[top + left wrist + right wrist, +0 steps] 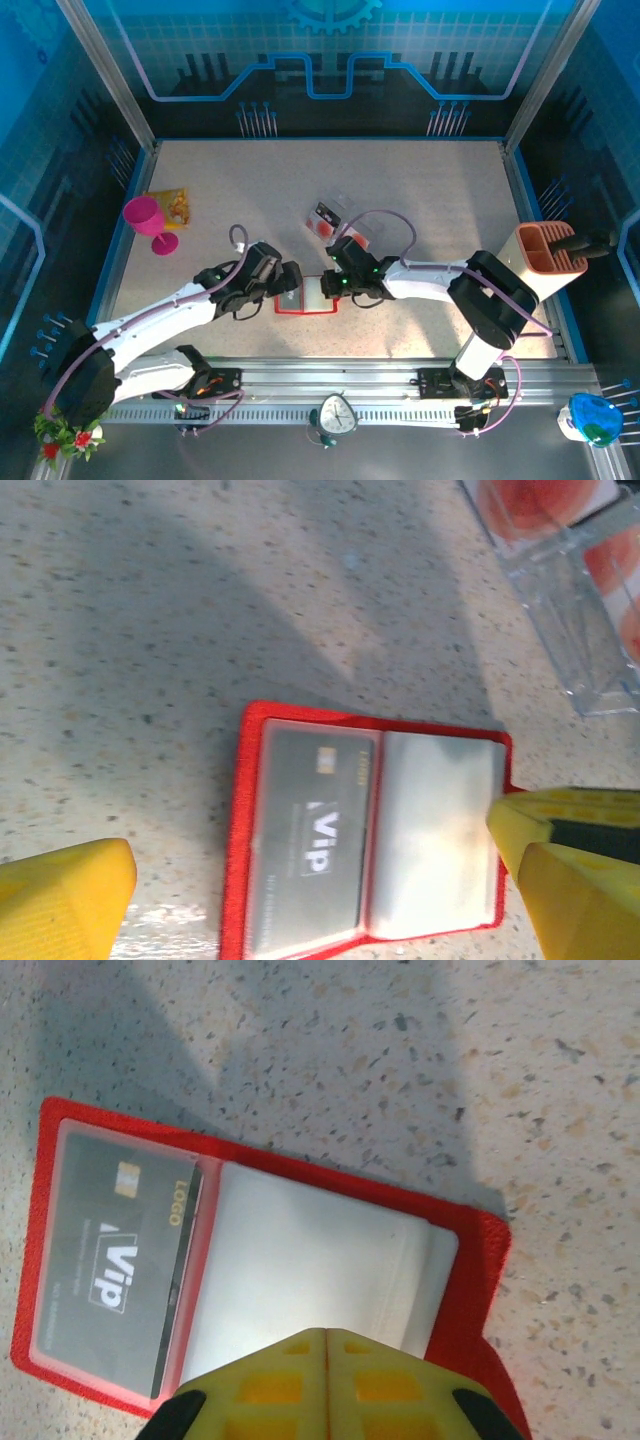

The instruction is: Put the credit cards into the card holder

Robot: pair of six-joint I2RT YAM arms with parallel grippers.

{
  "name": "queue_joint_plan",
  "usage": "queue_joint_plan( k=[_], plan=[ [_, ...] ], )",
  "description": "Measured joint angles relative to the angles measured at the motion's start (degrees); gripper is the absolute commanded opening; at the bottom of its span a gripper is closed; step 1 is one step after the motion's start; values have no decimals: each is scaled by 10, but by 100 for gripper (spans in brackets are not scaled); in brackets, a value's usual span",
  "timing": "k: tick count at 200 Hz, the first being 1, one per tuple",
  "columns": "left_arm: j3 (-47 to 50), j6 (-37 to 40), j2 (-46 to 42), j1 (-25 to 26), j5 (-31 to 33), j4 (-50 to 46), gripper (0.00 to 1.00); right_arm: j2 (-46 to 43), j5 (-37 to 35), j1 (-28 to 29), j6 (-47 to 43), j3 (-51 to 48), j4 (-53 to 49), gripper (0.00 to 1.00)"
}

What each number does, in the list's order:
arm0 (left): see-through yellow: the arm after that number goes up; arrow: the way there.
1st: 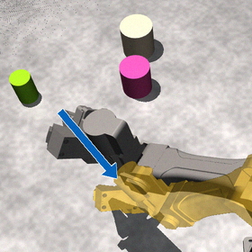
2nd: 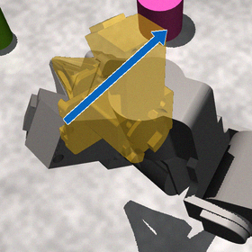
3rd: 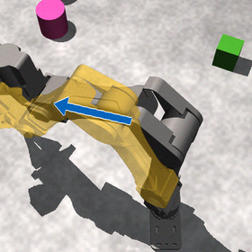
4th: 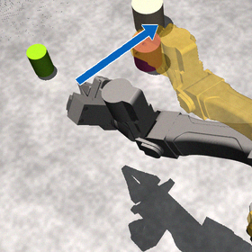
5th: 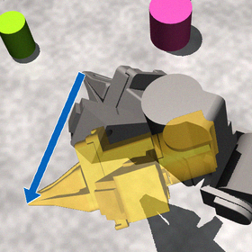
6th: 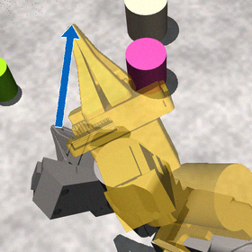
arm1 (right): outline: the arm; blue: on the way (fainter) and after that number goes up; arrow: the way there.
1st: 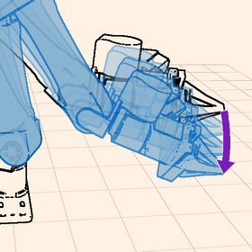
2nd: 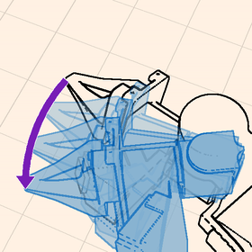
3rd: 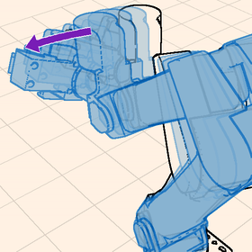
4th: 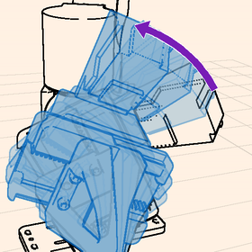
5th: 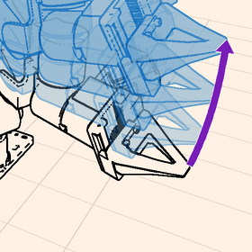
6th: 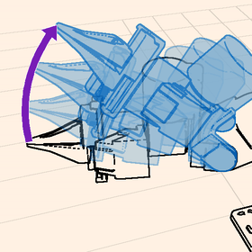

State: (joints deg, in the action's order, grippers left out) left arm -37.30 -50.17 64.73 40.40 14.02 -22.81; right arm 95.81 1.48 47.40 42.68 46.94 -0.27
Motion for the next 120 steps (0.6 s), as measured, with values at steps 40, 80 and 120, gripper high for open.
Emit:
queue_joint_plan(
  k=[40,80,120],
  plan=[
    [15,-10,24,22,-21,59,99,6,-1,-14,6,-6,13,7],
    [50,-11,73,28,-36,103,99,17,0,-18,6,-10,22,6],
    [53,-3,115,28,-38,116,99,24,6,-18,6,-10,37,6]
  ],
)
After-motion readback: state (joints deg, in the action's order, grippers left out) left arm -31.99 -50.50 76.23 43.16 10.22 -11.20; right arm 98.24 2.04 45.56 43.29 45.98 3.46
